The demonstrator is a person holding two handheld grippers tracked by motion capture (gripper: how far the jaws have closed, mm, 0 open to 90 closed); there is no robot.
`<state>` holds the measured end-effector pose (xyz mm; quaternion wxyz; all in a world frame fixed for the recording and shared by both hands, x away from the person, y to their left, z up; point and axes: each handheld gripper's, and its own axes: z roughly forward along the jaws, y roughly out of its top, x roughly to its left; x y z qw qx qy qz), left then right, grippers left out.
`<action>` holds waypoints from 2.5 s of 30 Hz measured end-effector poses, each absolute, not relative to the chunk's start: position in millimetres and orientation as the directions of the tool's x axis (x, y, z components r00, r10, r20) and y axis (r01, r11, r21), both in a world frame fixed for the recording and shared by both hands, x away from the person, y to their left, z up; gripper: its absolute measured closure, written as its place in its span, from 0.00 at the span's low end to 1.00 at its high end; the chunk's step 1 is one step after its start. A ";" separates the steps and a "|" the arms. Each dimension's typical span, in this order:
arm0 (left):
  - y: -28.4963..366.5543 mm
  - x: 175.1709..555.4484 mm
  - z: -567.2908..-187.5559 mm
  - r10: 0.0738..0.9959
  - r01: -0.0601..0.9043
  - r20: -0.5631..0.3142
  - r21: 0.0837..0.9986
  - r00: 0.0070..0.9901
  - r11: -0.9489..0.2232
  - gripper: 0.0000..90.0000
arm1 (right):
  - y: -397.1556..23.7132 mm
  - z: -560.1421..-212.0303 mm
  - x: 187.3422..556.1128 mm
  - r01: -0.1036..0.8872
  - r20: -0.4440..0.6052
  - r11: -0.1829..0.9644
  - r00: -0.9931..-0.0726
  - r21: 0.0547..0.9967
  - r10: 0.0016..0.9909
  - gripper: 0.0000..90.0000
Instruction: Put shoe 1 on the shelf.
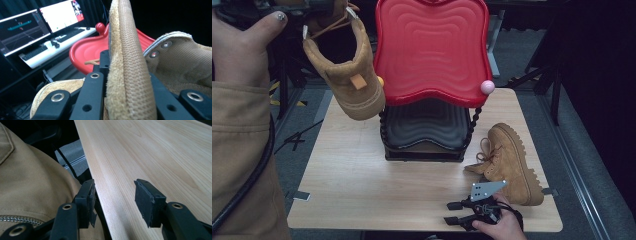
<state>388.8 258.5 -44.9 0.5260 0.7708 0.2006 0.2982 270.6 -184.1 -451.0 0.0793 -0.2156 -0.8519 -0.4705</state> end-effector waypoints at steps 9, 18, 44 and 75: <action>241.6 400.2 -26.3 0.593 -0.034 0.263 0.929 0.761 -0.369 0.91 | -184.1 -449.0 268.9 0.434 0.334 0.462 -0.899 0.774 0.284 0.57; 209.9 413.6 -17.6 0.529 -0.082 0.288 0.922 0.798 -0.378 0.91 | -192.8 -451.0 259.8 0.458 0.338 0.450 -0.884 0.767 0.324 0.57; 134.9 475.2 -15.3 0.397 -0.156 0.319 0.907 0.861 -0.390 0.91 | -210.7 -456.2 243.6 0.504 0.351 0.426 -0.852 0.751 0.389 0.56; 140.4 467.0 -39.7 0.422 -0.048 0.240 0.908 0.874 -0.417 0.69 | -198.9 -456.5 244.3 0.487 0.350 0.443 -0.866 0.753 0.357 0.55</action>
